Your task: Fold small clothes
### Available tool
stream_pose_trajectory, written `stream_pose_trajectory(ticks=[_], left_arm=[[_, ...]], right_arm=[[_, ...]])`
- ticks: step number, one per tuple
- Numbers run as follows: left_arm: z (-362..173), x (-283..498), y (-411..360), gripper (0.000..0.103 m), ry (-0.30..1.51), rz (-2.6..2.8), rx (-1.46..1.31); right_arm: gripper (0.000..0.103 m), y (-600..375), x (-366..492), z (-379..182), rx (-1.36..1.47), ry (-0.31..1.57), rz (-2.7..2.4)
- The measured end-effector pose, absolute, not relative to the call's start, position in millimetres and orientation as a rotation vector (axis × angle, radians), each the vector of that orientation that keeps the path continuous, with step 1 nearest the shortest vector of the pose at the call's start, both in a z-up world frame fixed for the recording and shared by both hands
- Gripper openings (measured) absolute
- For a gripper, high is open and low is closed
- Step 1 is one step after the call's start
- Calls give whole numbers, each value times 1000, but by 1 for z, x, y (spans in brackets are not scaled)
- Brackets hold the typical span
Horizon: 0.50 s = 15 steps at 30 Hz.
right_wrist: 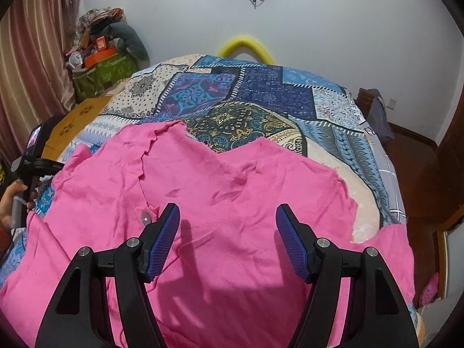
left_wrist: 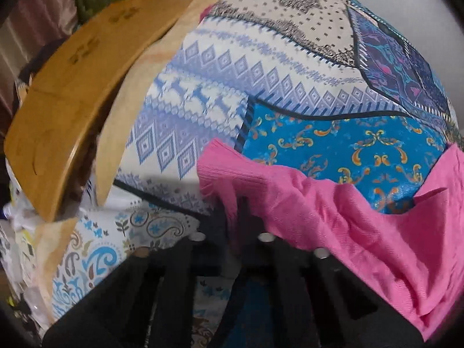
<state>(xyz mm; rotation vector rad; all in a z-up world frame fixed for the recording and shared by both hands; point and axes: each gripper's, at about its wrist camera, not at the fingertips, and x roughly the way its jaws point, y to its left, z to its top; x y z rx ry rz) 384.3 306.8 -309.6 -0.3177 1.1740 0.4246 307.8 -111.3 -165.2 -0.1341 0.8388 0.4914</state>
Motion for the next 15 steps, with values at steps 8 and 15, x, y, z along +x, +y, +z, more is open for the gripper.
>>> stream_pose_trajectory(ticks=[8,15], left_arm=[[-252,333,345,3,1042,513,-298],[-210,286,393,3,1003,653,-234]], right_arm=[[65,-96,305,-158,-169,845,539],[65,-70,301,-158,-169,874,617]])
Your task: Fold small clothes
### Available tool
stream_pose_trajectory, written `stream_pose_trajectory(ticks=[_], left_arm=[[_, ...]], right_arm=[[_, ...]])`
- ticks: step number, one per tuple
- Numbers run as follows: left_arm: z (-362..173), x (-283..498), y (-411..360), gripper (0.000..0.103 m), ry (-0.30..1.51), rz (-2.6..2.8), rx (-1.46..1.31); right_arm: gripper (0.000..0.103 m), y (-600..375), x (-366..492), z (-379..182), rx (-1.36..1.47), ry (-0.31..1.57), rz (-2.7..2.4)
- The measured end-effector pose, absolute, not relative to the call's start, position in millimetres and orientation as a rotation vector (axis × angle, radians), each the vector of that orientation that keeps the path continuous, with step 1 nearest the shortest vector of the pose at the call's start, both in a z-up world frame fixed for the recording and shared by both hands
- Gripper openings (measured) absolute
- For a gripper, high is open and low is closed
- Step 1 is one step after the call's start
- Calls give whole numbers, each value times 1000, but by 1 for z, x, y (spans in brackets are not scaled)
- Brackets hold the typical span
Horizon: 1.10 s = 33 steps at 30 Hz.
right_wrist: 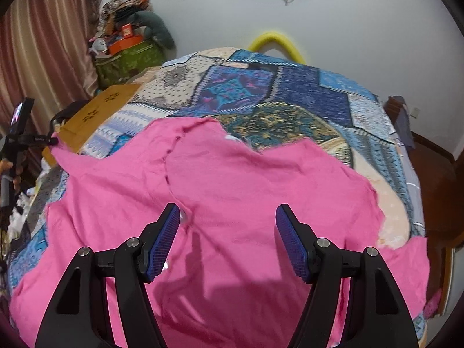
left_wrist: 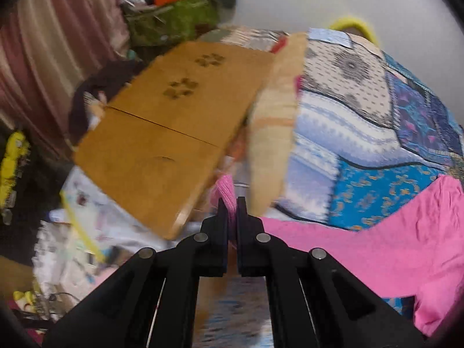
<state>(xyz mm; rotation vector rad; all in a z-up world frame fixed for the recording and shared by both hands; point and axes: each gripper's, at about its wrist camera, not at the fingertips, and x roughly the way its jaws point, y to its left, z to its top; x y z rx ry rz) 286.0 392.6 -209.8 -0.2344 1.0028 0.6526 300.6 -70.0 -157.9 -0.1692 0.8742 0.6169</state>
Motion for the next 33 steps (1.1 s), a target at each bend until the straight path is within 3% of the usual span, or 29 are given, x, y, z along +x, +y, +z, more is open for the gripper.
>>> stream_pose_trajectory(ticks=[7,19,33], left_arm=[[-173,275,396,3,916,634,-258],[-102,351,216,3,766,207,-151],[-166,401,57,4,965,-109,-69]], right_arm=[[65,-66,301,-175,-102,988,635],[65,-81,291,-188,-116,1040,661],[65,-123,295,-172,-95,971,607]])
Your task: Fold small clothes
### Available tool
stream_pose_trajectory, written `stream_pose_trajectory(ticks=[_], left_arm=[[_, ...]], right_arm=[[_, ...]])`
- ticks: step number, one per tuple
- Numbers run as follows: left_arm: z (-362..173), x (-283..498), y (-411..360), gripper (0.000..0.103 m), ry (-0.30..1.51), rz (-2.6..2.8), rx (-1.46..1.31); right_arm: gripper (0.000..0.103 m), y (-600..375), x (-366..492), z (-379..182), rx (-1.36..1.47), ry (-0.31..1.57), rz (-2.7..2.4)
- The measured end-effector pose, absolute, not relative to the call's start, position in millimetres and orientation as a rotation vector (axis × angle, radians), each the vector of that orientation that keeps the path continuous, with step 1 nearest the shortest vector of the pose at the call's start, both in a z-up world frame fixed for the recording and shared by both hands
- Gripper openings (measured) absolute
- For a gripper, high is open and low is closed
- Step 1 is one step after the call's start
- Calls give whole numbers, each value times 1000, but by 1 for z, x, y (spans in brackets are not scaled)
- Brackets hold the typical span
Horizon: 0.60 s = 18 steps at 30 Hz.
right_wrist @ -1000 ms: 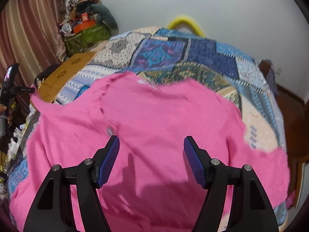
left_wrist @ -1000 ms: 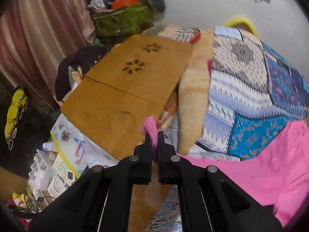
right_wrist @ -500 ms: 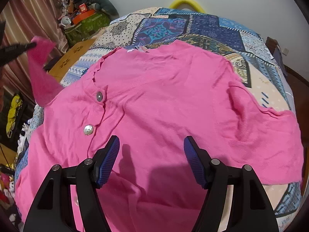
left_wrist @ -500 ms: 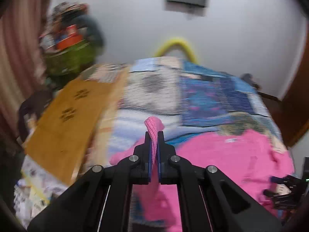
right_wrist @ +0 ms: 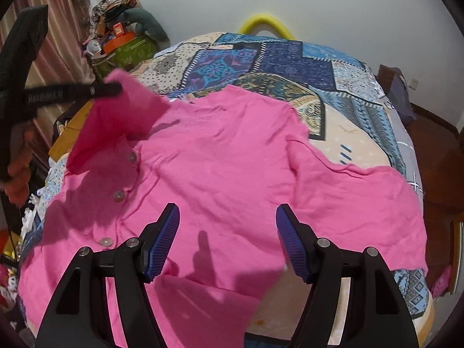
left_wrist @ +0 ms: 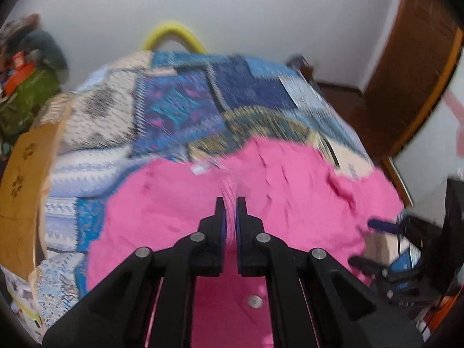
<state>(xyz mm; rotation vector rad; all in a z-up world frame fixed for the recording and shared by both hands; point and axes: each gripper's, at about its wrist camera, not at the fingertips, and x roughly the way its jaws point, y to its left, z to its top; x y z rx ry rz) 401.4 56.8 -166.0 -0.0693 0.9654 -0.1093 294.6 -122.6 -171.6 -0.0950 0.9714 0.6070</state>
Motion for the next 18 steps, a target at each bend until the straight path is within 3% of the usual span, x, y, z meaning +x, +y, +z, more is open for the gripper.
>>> stream_pose_trajectory(ticks=[3,5,8,12,18], left_arm=[[-174,401,53,17,1033,-173,-80],[-171,397,61,44,1029,-168,-73],[-154,388,91,63,940,-103,-64],[-157,388,138,66,943,31,-35],[-227,395,224,66,1100,234,-143]], right_arm=[[65,-127,297,-174,-88,976,600],[65,-129,297,-174,-91,971,597],[65,-134,297,-175,-91,969,586],[66,-145,301,-176,-76,967,558],[65,-166,304,-182,-51,972,497]])
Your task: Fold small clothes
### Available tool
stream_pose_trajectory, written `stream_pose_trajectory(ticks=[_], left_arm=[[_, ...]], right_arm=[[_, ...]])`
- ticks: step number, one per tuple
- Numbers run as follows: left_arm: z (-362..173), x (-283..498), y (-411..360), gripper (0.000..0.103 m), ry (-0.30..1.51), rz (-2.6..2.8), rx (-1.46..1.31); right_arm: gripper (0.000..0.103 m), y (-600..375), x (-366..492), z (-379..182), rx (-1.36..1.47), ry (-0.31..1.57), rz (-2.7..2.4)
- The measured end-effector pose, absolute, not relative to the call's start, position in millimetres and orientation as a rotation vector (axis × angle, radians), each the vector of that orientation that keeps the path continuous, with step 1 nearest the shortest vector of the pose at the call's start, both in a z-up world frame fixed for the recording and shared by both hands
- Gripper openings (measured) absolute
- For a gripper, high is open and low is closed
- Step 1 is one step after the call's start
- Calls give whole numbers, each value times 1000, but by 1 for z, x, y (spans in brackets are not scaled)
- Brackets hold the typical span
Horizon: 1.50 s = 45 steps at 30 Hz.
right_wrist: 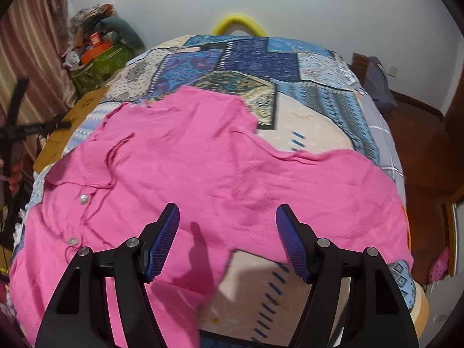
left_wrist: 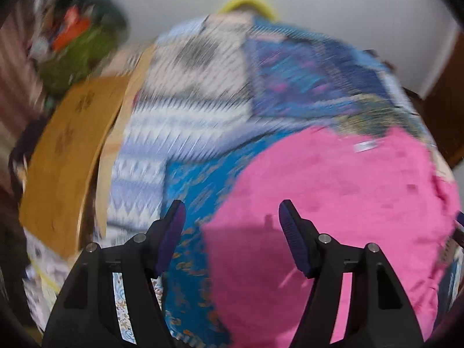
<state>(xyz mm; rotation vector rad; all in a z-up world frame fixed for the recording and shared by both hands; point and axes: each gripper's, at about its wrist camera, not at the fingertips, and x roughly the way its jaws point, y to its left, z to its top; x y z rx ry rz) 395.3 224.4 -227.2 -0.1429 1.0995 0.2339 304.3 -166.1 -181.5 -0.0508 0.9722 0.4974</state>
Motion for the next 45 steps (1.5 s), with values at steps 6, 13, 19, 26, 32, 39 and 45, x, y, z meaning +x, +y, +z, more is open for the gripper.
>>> stream_pose_trajectory(ticks=[6,13,19,26,32,39,45], left_arm=[[-271,402,245,49,1168,186,-330],[-275,420,232,0,1174,258,-210],[-282,414,259,0,1166,310,-304],[-236,392,245,11,1075,256,-243],[-200,367,218,46,993,193,-175],[-187,344,184,47,996,120,-123],[-184,328,166,47,992,97,-78]], right_arm=[[65,-200,306,-188,-31,983,404],[65,-234,306,-179,-22,967,328],[66,-270,310,-178,35,950,251],[65,-296,332,-203,148,1024,168],[11,-293,338,-213,204,1039,217],[4,-283,332,-188,120,979,232],[4,-263,327,-144,60,887,287]])
